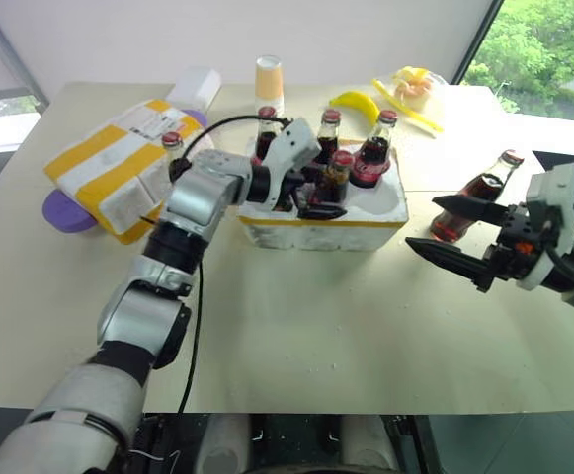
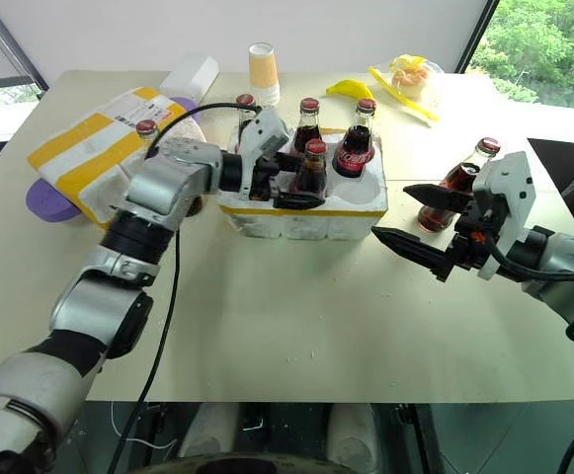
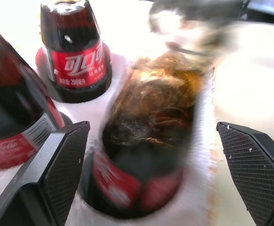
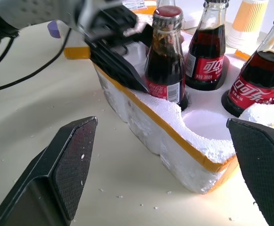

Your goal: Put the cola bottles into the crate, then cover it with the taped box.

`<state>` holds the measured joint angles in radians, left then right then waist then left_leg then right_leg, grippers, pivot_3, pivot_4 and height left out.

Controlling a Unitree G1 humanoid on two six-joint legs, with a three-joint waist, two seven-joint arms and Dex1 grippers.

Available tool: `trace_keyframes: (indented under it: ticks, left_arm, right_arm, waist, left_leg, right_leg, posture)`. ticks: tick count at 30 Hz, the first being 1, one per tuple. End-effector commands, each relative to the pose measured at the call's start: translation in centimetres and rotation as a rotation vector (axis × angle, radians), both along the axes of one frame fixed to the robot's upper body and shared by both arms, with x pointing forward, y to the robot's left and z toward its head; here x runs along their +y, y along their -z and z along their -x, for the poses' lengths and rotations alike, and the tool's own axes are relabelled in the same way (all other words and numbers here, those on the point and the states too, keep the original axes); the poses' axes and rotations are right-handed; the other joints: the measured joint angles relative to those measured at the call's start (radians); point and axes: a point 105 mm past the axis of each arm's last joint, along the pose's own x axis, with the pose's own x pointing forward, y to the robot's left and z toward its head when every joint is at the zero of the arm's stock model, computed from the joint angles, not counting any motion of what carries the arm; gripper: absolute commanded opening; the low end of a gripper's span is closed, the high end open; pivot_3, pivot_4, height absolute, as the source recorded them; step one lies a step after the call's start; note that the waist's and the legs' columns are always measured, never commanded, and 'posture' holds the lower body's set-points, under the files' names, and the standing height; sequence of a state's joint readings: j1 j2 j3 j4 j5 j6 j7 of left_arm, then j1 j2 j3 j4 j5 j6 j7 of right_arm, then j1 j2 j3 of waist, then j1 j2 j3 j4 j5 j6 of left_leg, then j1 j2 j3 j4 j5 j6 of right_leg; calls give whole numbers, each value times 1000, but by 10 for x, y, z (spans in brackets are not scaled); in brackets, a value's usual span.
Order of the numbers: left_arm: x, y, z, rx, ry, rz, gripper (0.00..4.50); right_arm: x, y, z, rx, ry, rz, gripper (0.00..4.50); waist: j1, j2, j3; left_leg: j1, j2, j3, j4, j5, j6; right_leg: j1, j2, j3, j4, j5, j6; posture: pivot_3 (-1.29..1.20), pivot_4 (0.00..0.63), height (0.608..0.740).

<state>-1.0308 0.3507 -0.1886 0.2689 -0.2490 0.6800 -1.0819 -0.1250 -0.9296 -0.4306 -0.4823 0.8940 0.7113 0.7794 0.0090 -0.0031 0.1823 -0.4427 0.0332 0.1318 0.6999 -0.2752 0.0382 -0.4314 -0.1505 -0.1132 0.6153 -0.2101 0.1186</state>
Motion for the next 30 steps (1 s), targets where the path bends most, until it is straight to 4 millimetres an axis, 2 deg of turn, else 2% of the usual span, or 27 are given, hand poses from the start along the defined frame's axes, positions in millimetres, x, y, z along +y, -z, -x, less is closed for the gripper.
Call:
trace_keyframes:
  ticks: [1, 5, 8, 12, 14, 18, 24, 30]
  left_arm:
    - [25, -37, 31, -43, 19, 80, 4479]
    - [63, -37, 60, -42, -47, 59, 4479]
    - [99, -26, 65, -52, -230, 18, 4479]
    - [137, -13, 74, -26, -430, 15, 4479]
    - [153, -7, 74, -45, -534, 7, 4479]
    - [184, 4, 61, -92, -776, 19, 4479]
    - [193, 25, 49, -82, -936, 55, 4479]
    - [186, 34, 25, -77, -963, 98, 4479]
  right_arm:
    - [4, -6, 0, -40, -23, -2, 4500]
    - [6, -3, -2, -32, -40, -2, 4500]
    - [8, -3, -5, -29, -52, -4, 4500]
    - [9, -2, -9, -18, -75, 1, 4500]
    - [9, -2, -11, -18, -83, 7, 4500]
    - [9, -4, -16, -23, -92, 7, 4500]
    - [11, -5, -19, -28, -102, 10, 4500]
    - [11, -7, -18, -32, -99, 11, 4500]
  waist:
    - [0, 0, 0]
    - [1, 1, 0]
    - [5, 1, 0]
    - [4, 1, 0]
    - [4, 1, 0]
    - [5, 1, -1]
    - [5, 0, -1]
    - [5, 0, -1]
  left_leg:
    - [0, 0, 0, 0, 0, 0]
    - [1, 0, 0, 0, 0, 0]
    - [2, 0, 0, 0, 0, 0]
    - [2, 0, -1, 0, 0, 0]
    - [2, 0, -1, 0, 0, -1]
    - [2, 0, -1, 0, 0, -1]
    - [2, -1, -1, 0, 0, -1]
    - [2, -1, 0, 0, 0, -1]
  right_leg:
    - [0, 0, 0, 0, 0, 0]
    - [1, 0, 0, 0, 0, 0]
    - [2, 0, 0, 0, 0, 0]
    - [3, 0, 0, 0, 0, 0]
    - [3, 0, 0, 0, 0, 0]
    - [3, 0, 0, 0, 0, 0]
    - [3, 0, 0, 0, 0, 0]
    - [3, 0, 0, 0, 0, 0]
  posture:
    - [0, 150, 740]
    - [0, 150, 740]
    - [0, 150, 740]
    - [0, 150, 740]
    - [0, 150, 740]
    - [0, 150, 740]
    - [0, 150, 740]
    - [0, 150, 740]
